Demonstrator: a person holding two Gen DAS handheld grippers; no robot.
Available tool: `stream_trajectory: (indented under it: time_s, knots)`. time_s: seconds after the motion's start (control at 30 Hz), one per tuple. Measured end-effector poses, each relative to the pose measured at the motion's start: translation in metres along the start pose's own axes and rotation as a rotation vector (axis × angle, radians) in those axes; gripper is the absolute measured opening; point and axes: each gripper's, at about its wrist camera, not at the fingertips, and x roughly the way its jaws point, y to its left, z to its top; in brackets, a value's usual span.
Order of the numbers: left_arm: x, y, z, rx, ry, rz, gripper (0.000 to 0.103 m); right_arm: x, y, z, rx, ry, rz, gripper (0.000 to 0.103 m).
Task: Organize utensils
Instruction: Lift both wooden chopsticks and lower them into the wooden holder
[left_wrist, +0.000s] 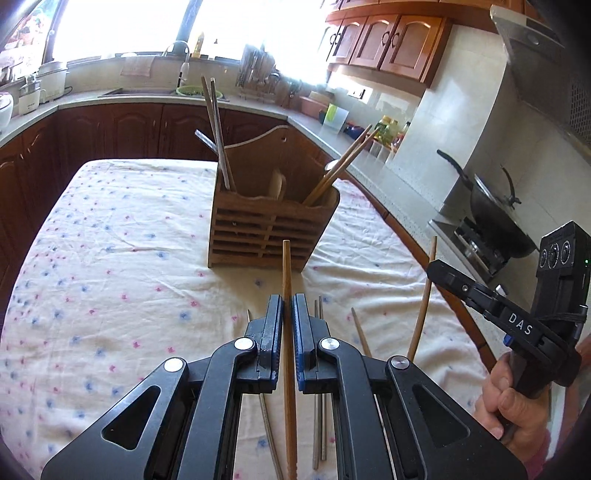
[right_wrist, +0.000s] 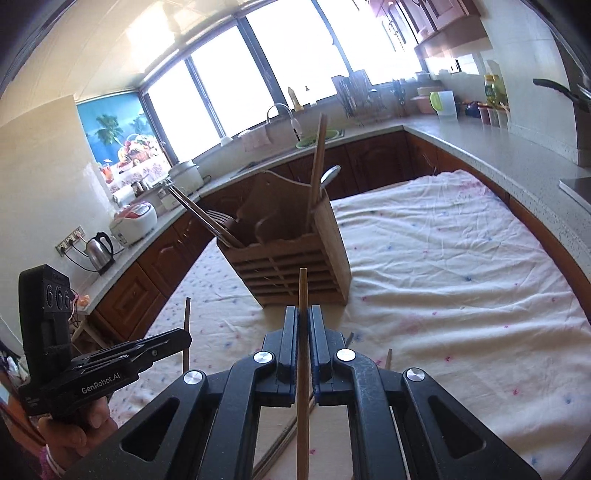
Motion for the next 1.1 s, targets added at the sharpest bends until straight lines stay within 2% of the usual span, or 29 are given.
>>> stream_trajectory:
  time_s: [0.23,0.37,0.8,1.1]
  knots:
    - [-0.045,-0.002,0.016,0.009,-0.113,-0.024,0.005,-0.044,0.024,0.023,-0.047,-0.125,0.026,0.005]
    - [-0.055,0.000,0.024,0.011,-0.149,-0.025,0.005,-0.057,0.030,0.034,-0.071,-0.181,0.015,0.005]
    - [-0.062,0.012,0.045,-0.010,-0.211,0.006,0.005,-0.049,0.033,0.054,-0.089,-0.203,0.008,0.005]
    - [-0.060,0.008,0.065,0.012,-0.255,0.022,0.005,-0.041,0.034,0.073,-0.097,-0.235,0.000,0.005]
